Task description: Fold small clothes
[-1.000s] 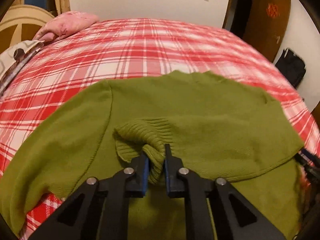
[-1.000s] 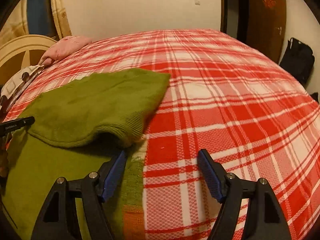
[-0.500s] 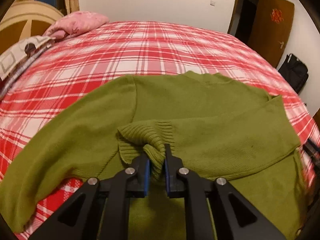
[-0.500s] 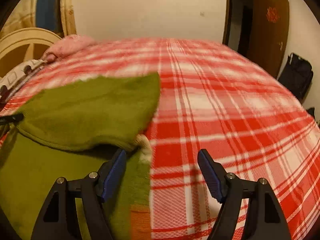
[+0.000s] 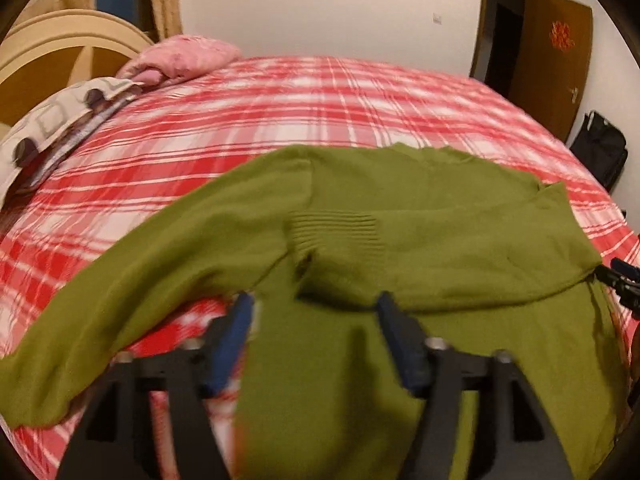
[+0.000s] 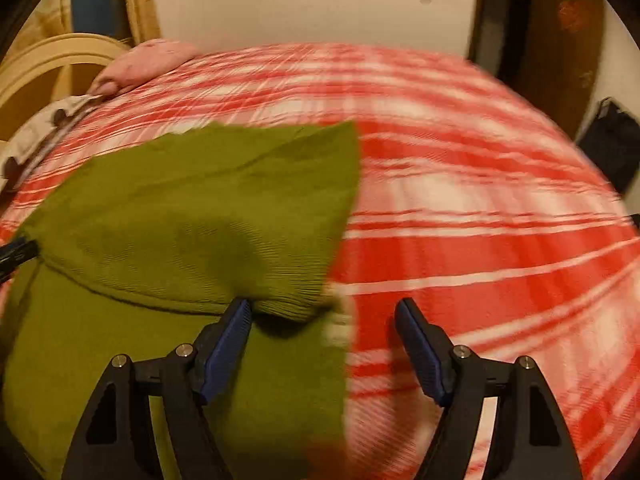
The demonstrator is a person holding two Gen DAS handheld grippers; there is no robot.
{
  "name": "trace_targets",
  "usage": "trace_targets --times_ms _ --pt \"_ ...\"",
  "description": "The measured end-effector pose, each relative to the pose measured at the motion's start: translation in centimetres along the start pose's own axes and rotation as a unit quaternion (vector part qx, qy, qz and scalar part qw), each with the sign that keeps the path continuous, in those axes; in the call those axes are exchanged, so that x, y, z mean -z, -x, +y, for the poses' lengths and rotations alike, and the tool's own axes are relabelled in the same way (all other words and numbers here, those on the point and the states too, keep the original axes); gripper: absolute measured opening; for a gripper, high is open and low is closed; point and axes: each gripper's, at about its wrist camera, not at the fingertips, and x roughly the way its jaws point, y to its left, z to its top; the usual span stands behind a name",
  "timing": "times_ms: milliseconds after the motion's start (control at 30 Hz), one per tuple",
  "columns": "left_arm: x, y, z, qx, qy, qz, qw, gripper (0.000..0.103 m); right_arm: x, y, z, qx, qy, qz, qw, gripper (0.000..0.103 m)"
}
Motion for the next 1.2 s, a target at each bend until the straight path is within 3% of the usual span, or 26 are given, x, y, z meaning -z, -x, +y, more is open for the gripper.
trace_targets --times_ms 167,367,467,567,633,767,867,933,1033,1100,1167,1200 --pt "2.4 3.3 5.0 -0.04 0.029 -0.014 0.9987 0.084 0.8 3.7 1.7 -0.019 0.014 -0.028 0.999 0.076" --pt "5.4 6.7 12.5 -0.128 0.048 -0.021 0.9904 0.09 3.0 6.1 7.9 -0.081 0.082 -0.028 0.993 0.076" --pt "6.6 8.1 16.8 -0.164 0.08 -0.019 0.9829 0.09 4.5 6.8 10.7 -0.094 0.11 -0.024 0.989 0.076" --pt "7.8 9.0 21.5 -0.212 0.117 -0.023 0.9699 0.09 5.6 8.1 12.5 -0.109 0.135 -0.034 0.984 0.076" --pt "8.7 9.1 24.2 -0.216 0.155 -0.021 0.9639 0.09 6.3 8.9 13.3 -0.123 0.147 -0.039 0.981 0.076" --pt "10.7 8.5 27.7 -0.192 0.216 -0.022 0.957 0.089 7.8 10.0 15.2 -0.108 0.179 -0.056 0.976 0.076" --pt "11.4 7.0 28.3 -0.165 0.237 -0.012 0.9573 0.084 8.5 10.6 16.3 -0.107 0.189 -0.064 0.974 0.076" --pt "11.4 6.7 27.9 -0.171 0.235 -0.021 0.9566 0.083 8.8 10.9 17.1 -0.111 0.197 -0.064 0.972 0.076" --pt "11.1 6.5 27.6 -0.161 0.225 -0.036 0.9602 0.067 9.2 11.1 18.1 -0.114 0.213 -0.065 0.968 0.076" --pt "10.7 6.6 27.8 -0.147 0.222 -0.039 0.963 0.037 9.7 11.1 18.6 -0.113 0.223 -0.066 0.966 0.076" --pt "10.4 6.7 28.0 -0.124 0.221 -0.04 0.9666 0.017 10.0 11.1 18.9 -0.114 0.227 -0.067 0.965 0.076" --pt "10.2 6.7 28.2 -0.116 0.223 -0.039 0.9671 0.015 10.2 11.1 19.0 -0.116 0.226 -0.066 0.965 0.076"
